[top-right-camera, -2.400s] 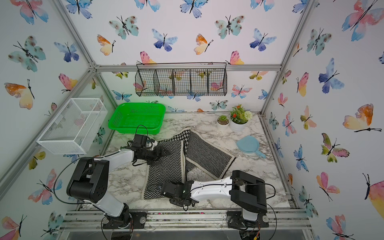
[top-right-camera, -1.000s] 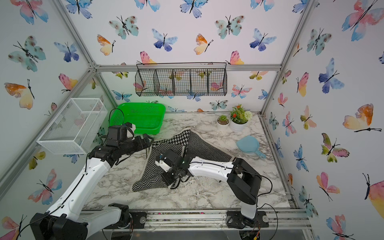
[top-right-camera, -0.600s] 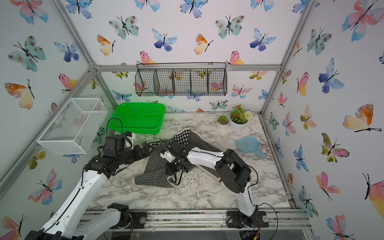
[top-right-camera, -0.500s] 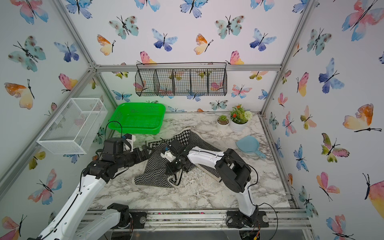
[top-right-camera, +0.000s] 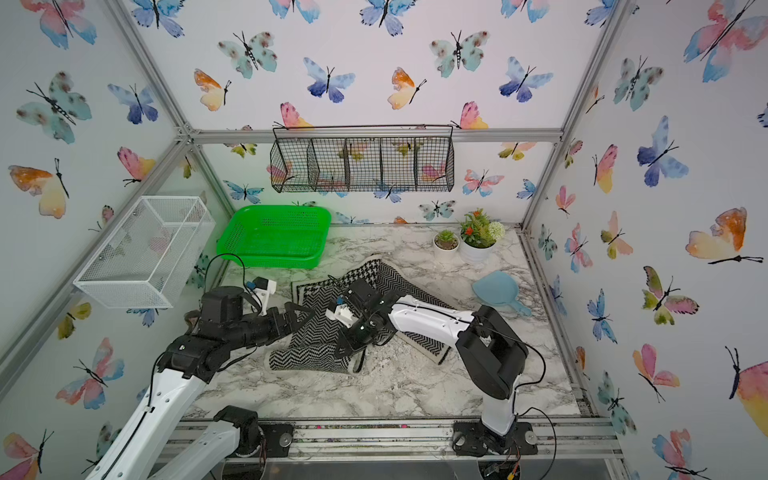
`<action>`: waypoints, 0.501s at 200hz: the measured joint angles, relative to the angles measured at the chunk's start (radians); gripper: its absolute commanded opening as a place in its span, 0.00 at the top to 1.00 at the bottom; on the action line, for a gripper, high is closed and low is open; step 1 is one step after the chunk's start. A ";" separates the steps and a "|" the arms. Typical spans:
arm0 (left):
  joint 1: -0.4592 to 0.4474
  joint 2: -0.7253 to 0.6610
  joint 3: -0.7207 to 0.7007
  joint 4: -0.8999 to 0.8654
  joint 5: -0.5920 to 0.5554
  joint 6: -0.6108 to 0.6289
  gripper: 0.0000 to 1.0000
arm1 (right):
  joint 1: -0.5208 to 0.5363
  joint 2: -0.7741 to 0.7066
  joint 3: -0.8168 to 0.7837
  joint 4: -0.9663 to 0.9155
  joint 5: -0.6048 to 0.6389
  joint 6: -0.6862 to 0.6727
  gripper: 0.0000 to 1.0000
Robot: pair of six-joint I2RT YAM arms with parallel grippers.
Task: Roll up the scarf and place it into the basket
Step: Roll the scarf at the center of the board.
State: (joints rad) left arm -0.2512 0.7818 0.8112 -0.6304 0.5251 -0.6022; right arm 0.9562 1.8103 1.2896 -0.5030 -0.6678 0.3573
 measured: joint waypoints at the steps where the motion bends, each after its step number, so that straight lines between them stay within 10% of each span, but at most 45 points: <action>1: 0.000 -0.002 0.000 0.000 0.002 -0.002 0.02 | 0.000 -0.001 -0.001 0.000 -0.002 0.000 0.98; 100: -0.190 -0.037 -0.035 -0.019 -0.066 -0.065 0.02 | -0.035 0.137 -0.014 -0.009 -0.140 -0.007 0.98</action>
State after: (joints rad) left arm -0.4416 0.7444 0.7757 -0.6491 0.4595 -0.6670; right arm 0.9211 1.9469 1.2758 -0.5117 -0.8082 0.3500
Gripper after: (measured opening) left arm 0.984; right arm 0.060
